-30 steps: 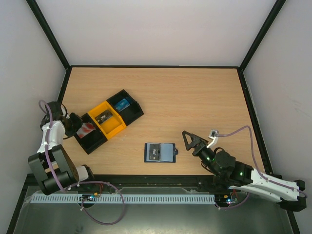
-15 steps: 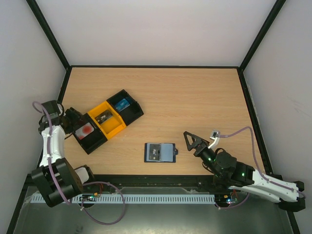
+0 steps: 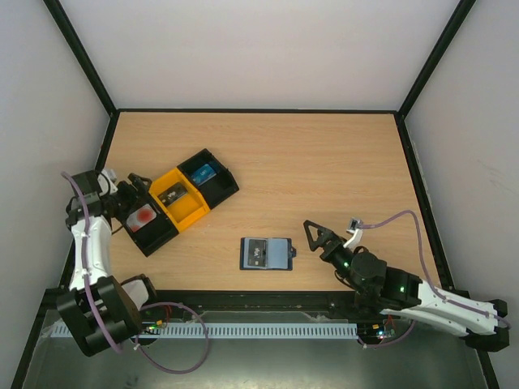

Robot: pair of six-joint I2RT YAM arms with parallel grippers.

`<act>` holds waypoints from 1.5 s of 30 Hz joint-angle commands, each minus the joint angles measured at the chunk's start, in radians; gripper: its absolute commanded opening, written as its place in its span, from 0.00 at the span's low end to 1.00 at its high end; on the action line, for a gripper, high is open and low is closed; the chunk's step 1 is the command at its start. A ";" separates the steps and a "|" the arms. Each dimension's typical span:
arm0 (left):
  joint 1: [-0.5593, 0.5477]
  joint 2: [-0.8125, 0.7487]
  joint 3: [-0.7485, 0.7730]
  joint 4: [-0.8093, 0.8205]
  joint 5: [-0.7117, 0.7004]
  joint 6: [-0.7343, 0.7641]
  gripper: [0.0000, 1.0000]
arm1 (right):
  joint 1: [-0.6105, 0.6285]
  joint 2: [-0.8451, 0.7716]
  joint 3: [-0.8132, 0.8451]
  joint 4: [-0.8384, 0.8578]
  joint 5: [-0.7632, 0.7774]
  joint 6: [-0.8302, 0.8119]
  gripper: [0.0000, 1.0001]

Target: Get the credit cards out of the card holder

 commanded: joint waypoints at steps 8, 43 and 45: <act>-0.121 -0.244 -0.054 -0.044 0.155 0.020 0.93 | 0.002 0.127 0.004 0.014 -0.042 0.029 0.98; -1.174 -0.066 -0.394 0.643 -0.178 -0.518 0.52 | 0.002 0.962 0.030 0.597 -0.369 -0.027 0.25; -1.196 -0.008 -0.414 0.692 -0.174 -0.526 0.48 | 0.000 1.010 0.031 0.635 -0.383 -0.019 0.24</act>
